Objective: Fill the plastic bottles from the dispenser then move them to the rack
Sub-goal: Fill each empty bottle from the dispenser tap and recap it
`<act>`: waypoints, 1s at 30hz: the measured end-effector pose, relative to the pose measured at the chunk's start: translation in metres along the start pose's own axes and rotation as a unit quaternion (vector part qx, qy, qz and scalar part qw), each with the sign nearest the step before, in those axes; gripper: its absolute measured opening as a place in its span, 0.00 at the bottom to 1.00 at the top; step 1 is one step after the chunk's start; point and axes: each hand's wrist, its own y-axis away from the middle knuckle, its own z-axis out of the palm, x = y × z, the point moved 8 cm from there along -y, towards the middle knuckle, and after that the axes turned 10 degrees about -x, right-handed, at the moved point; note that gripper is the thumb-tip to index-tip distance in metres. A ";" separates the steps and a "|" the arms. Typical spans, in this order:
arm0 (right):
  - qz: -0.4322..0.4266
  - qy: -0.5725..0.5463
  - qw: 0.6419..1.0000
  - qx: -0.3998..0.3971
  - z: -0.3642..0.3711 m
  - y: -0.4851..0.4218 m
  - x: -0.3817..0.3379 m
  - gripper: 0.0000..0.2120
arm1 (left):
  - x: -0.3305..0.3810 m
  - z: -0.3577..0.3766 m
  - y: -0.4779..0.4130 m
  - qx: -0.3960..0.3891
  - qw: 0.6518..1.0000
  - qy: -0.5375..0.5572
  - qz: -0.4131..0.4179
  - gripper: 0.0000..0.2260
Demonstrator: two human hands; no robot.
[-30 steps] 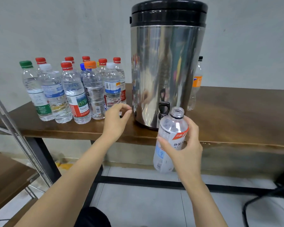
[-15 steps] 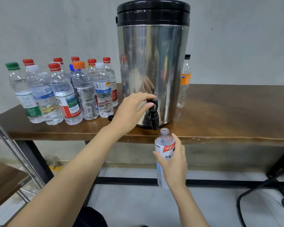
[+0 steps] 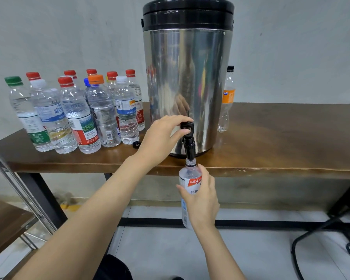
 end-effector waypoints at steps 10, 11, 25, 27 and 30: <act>-0.001 0.008 1.000 0.029 0.000 -0.001 -0.007 0.35 | -0.004 0.004 -0.003 0.007 1.000 -0.004 -0.011 0.09; 0.000 0.006 1.000 0.029 0.000 -0.001 -0.008 0.35 | -0.004 0.004 -0.003 0.008 1.000 -0.004 -0.009 0.10; 0.010 -0.018 0.999 0.050 0.005 0.002 -0.003 0.38 | 0.001 0.004 0.004 0.089 0.996 -0.010 0.000 0.10; 0.009 -0.017 0.998 0.051 0.005 0.002 -0.003 0.38 | 0.001 -0.001 0.003 0.095 0.995 -0.022 0.003 0.09; 0.007 -0.013 0.998 0.053 0.004 0.001 -0.003 0.38 | 0.006 -0.006 0.007 0.124 0.991 -0.044 0.023 0.08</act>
